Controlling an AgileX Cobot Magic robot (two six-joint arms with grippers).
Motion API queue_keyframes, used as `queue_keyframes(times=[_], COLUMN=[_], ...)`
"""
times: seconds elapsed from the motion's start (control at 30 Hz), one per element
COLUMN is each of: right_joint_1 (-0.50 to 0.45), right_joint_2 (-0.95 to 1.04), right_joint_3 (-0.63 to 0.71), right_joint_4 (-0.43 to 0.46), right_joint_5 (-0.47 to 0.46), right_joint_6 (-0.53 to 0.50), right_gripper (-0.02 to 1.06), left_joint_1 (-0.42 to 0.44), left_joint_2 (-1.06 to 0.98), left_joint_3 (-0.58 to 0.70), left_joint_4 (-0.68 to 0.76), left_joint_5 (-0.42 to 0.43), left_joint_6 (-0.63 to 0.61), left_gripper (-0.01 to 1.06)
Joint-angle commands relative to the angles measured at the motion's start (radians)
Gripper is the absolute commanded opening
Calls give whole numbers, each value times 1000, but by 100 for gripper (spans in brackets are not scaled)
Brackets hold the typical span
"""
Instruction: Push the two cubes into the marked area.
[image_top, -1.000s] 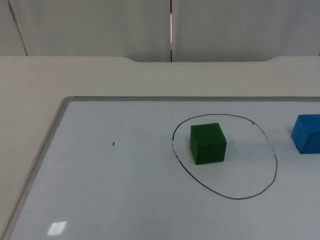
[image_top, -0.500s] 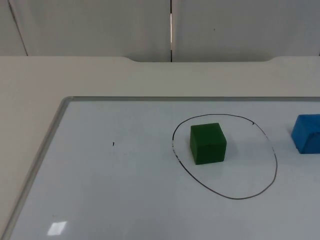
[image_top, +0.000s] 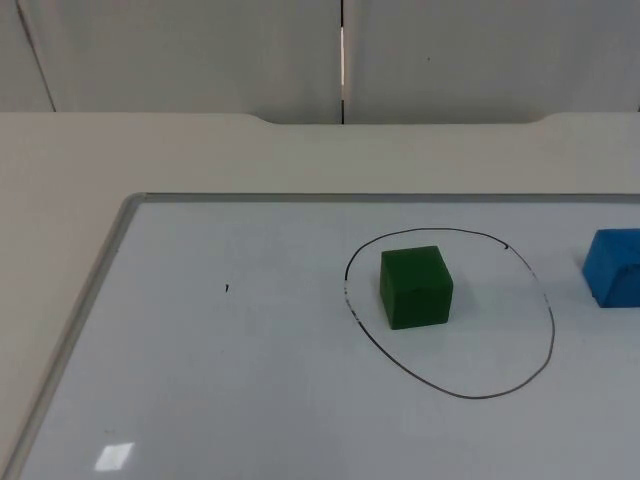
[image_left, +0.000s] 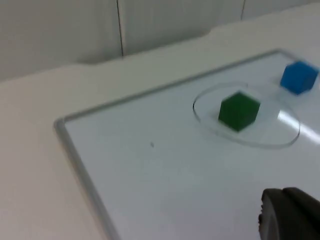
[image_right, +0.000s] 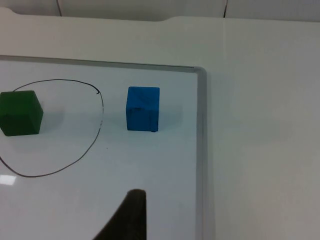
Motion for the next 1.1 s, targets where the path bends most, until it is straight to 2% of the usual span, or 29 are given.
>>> queue_keyframes(times=[0.0, 0.5, 0.67, 0.77, 0.8, 0.83, 0.87, 0.93, 0.97, 1.07], right_joint_1=[-5, -5, -5, -5, -5, -5, -5, -5, -5, -5], right_joint_2=[-4, -4, 39, 107, 107, 131, 177, 238, 238, 334], right_joint_3=[1, 1, 1, 1, 1, 1, -3, -3, -3, -7], right_joint_4=[3, -6, -25, -49, -49, -59, -83, -127, -127, -168], right_joint_5=[-5, -5, -9, -10, -10, -13, -15, -21, -21, -26], right_joint_6=[4, 5, 5, 5, 5, 5, 16, 53, 53, 94], right_gripper=[105, 105, 100, 88, 88, 82, 70, 53, 53, 34], left_joint_1=[3, 3, 3, 3, 3, 3, 3, 3, 3, 3], left_joint_2=[-4, -4, -4, -4, -4, -4, -4, -4, -4, -4], left_joint_3=[11, 20, 20, 20, 20, 20, 20, 20, 20, 20], left_joint_4=[24, 24, 24, 24, 24, 24, 24, 24, 24, 24], left_joint_5=[73, 72, 72, 72, 72, 72, 72, 72, 72, 72], left_joint_6=[-9, -9, -9, -9, -9, -9, -9, -9, -9, -9], left_gripper=[0, 0, 0, 0, 0, 0, 0, 0, 0, 0])
